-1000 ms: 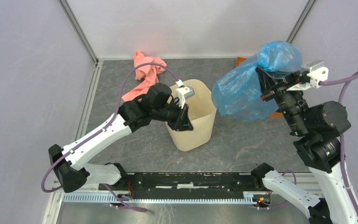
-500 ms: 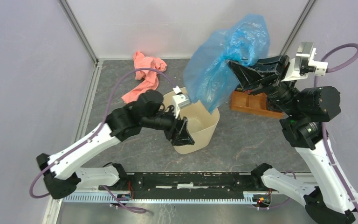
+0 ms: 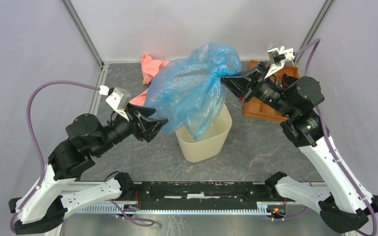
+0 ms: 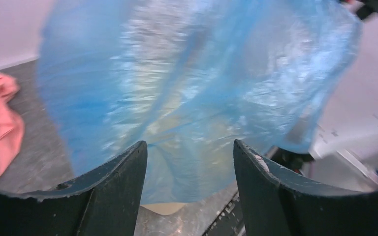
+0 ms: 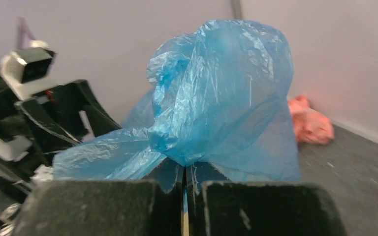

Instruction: Put the trash bags into the trash bin

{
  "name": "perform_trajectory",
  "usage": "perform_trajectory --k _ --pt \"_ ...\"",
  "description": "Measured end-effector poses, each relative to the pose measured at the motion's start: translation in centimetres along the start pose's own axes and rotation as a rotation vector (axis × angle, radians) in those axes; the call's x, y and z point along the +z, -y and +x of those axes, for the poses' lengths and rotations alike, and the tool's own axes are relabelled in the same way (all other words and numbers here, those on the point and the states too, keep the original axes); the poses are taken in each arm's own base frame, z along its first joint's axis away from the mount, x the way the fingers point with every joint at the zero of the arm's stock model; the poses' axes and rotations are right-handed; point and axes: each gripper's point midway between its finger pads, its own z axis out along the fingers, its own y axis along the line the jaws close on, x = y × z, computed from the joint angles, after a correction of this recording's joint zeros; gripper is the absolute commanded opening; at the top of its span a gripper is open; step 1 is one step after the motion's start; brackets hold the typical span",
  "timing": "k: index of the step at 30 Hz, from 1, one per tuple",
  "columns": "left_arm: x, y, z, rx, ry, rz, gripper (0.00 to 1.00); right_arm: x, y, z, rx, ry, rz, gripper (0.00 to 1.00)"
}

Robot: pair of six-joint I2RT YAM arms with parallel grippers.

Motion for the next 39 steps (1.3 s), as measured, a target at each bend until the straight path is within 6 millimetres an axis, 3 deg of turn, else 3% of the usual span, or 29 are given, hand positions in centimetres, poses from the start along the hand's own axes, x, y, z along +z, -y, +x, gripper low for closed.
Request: perform_trajectory --k 3,8,12,18,24,26,30,34,36,39 --pt "1.0 -2.9 0.0 -0.038 0.014 -0.179 0.79 -1.3 2.4 1.1 -0.036 -0.080 0.158 0.01" --pt "3.2 -4.7 1.0 -0.047 -0.030 -0.292 0.84 -4.5 4.1 2.6 -0.113 -0.186 0.298 0.01" --pt "5.0 -5.3 1.6 -0.039 -0.065 -0.341 0.87 -5.9 2.4 4.3 -0.157 -0.278 0.209 0.01" --pt "6.0 -5.4 1.1 -0.041 -0.048 -0.351 0.85 -7.5 0.2 6.5 -0.211 -0.378 0.057 0.01" --pt "10.2 -4.4 -0.8 -0.092 -0.037 -0.348 0.84 -7.7 -2.2 7.0 -0.225 -0.407 -0.093 0.01" --pt "12.3 -4.1 -0.2 -0.094 -0.066 -0.340 0.86 -7.7 -2.9 6.7 -0.229 -0.404 -0.131 0.01" --pt "14.7 -3.7 1.2 -0.090 -0.121 -0.320 0.77 -8.0 -4.2 6.6 -0.225 -0.392 -0.197 0.01" --pt "16.9 -2.3 0.8 -0.101 -0.143 -0.247 0.58 -8.2 -5.0 7.4 -0.193 -0.364 -0.252 0.01" --pt "18.3 -1.4 0.9 -0.105 -0.160 -0.197 0.55 -8.1 -5.0 8.0 -0.170 -0.359 -0.267 0.01" --pt "19.7 -0.3 2.9 -0.111 -0.221 -0.127 0.49 -7.6 -4.5 8.8 -0.141 -0.360 -0.265 0.01"
